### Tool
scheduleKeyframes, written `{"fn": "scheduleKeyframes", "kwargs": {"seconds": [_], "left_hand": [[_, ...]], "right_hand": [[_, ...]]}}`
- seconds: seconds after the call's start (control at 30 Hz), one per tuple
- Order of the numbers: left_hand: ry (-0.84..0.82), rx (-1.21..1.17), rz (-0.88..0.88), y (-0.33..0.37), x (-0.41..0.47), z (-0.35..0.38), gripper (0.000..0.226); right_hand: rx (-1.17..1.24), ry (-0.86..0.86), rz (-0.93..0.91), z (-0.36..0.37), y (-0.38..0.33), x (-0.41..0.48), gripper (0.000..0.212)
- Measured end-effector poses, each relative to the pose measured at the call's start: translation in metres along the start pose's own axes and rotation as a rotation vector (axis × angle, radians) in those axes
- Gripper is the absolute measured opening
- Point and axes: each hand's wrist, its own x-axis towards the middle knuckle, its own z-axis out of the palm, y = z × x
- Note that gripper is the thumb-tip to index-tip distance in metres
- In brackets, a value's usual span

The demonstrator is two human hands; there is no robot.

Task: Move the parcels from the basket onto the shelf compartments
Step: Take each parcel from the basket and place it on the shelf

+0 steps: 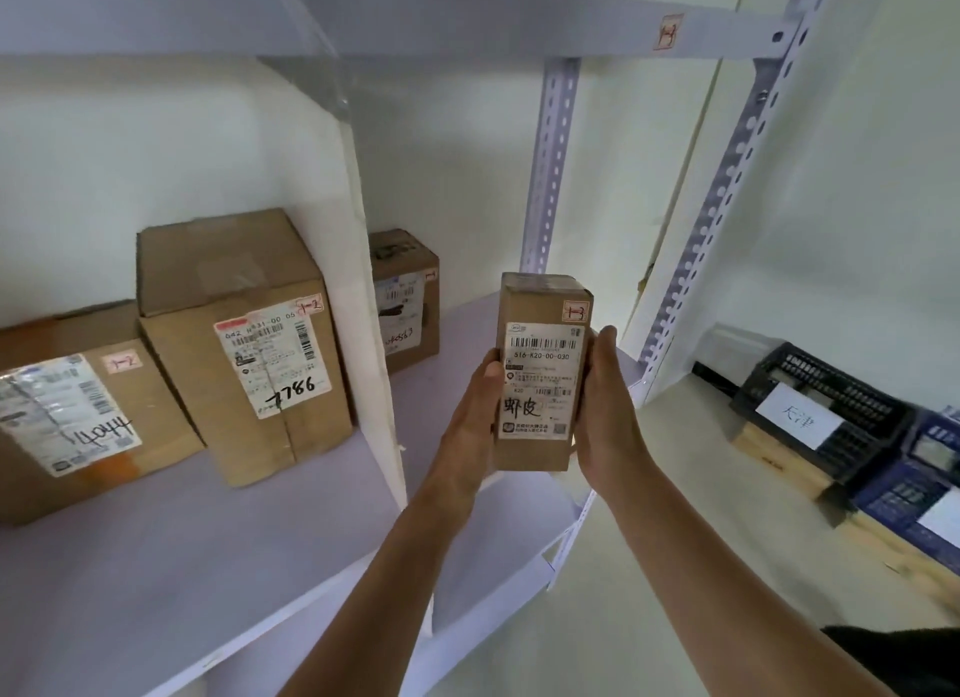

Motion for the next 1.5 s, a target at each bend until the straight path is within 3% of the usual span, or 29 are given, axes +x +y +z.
{"fn": "scheduleKeyframes", "kwargs": {"seconds": [0.4,0.77,1.07,1.3,1.5], "left_hand": [[0.187,0.079,0.031,-0.023,0.073,0.007,0.036],[0.516,0.014,0.070,-0.039,0.117,0.062,0.055],[0.545,0.095,0.131,-0.047,0.144,0.074,0.042],[0.545,0.179,0.103,-0.044,0.182,0.035,0.073],[0.619,0.174,0.175,-0.039,0.220,0.015,0.044]], "right_hand": [[0.003,-0.155,-0.028,-0.028,0.020,0.100,0.072],[0.072,-0.390,0.134,-0.059,0.023,0.166,0.075],[0.145,-0.512,0.134,-0.057,0.033,0.192,0.071],[0.113,-0.575,0.090,-0.034,0.031,0.222,0.061],[0.022,-0.557,0.073,-0.011,0.041,0.260,0.056]]}}
